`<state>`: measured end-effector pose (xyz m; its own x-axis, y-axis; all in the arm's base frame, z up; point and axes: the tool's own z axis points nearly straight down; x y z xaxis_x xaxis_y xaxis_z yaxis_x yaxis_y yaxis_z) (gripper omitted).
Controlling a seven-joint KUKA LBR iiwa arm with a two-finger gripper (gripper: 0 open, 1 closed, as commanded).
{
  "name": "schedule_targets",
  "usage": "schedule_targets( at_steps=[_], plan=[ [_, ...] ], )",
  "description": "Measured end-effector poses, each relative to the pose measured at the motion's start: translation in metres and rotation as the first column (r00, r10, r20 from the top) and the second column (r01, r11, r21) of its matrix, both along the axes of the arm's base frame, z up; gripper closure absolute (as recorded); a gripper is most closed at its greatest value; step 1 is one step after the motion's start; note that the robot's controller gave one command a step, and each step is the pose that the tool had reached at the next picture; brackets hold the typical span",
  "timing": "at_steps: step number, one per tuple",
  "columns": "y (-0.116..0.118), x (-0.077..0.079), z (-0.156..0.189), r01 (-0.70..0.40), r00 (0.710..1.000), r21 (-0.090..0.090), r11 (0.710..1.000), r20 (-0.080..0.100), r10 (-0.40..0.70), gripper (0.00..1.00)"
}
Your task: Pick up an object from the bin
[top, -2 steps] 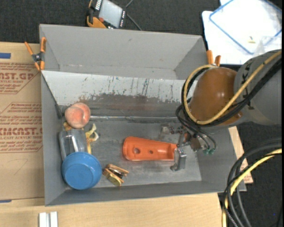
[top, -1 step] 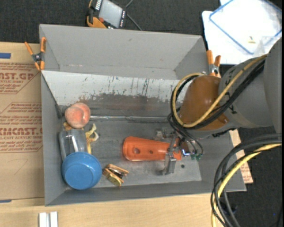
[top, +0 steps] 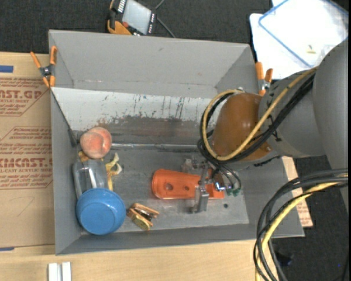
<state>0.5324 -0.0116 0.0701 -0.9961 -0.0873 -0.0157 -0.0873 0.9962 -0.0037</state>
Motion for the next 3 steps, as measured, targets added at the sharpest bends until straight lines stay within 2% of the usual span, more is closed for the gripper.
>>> schedule_targets(
  at_steps=[1, 2, 3],
  plan=[
    [-0.018, -0.005, 0.003, 0.017, 1.000, 0.002, 1.000, -0.018, -0.016, 1.00],
    [-0.017, -0.005, 0.003, 0.017, 1.000, 0.002, 1.000, -0.018, -0.016, 1.00],
    [-0.017, -0.008, 0.019, 0.016, 0.999, 0.002, 1.000, -0.029, -0.016, 1.00]
  ],
)
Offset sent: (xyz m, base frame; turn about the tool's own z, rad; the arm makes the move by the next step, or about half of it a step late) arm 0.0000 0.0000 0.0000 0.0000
